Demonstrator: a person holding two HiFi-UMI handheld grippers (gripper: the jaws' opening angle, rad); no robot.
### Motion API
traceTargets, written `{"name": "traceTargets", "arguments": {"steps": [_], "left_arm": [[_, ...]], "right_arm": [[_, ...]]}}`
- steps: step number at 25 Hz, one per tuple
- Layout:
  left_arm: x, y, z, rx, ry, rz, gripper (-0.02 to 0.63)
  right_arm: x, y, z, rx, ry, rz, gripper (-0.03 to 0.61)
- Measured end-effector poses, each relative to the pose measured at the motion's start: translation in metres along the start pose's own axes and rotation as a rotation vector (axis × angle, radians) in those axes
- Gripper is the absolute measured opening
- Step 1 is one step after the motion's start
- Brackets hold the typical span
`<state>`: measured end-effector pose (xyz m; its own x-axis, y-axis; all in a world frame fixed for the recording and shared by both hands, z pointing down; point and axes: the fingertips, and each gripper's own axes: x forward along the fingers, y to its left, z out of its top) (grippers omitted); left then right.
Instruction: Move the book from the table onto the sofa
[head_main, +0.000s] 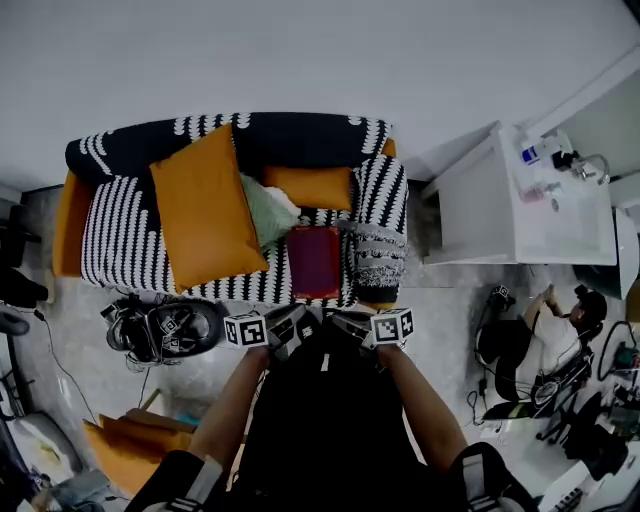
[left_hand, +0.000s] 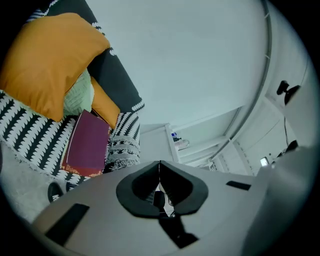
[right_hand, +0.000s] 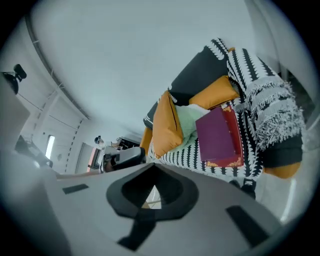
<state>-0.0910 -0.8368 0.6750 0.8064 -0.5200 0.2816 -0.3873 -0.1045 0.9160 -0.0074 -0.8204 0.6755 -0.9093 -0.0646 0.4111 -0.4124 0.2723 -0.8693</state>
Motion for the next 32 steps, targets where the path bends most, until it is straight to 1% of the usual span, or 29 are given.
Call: {"name": "traceTargets", "arguments": {"steps": [3,6,9,12,13,15,17,20,27,32], "left_arm": [[-0.002,-0.016,0.002,0.017,-0.007,-0.027,0.014],[0.0,-0.032,0.006,0.048,-0.003,-0.051,0.014],[-0.001,-0.044,0.011,0.104,0.034,-0.066,0.014],[-0.006,-0.056,0.006,0.142,0.061,-0.091,0.014],[-0.009,-0.055,0.006,0.138,0.051,-0.093,0.014],[-0.016,-0.047,0.01,0.118,0.013,-0.085,0.014],[-0.021,-0.043,0.019,0.101,-0.028,-0.083,0.014],[-0.026,-0.05,0.022,0.09,-0.066,-0.098,0.014],[-0.039,-0.042,0.016,0.073,-0.072,-0.084,0.014],[-0.048,-0.04,0.01,0.071,-0.058,-0.077,0.014]], "right_arm": [[-0.012,0.017,-0.001,-0.037,-0.021,0.008,0.008],[-0.02,0.017,-0.003,-0.084,-0.015,-0.04,0.008],[-0.018,0.016,-0.001,-0.11,-0.031,-0.07,0.008],[-0.026,0.011,0.016,-0.071,-0.142,-0.084,0.008],[-0.028,0.008,0.021,-0.05,-0.169,-0.092,0.008],[-0.026,0.005,0.028,-0.015,-0.187,-0.091,0.008],[-0.02,0.007,0.031,-0.015,-0.175,-0.09,0.008],[-0.017,0.012,0.03,-0.059,-0.146,-0.1,0.008],[0.002,0.032,0.018,-0.163,-0.042,-0.063,0.006],[0.011,0.037,0.012,-0.165,-0.007,-0.051,0.006]]}}
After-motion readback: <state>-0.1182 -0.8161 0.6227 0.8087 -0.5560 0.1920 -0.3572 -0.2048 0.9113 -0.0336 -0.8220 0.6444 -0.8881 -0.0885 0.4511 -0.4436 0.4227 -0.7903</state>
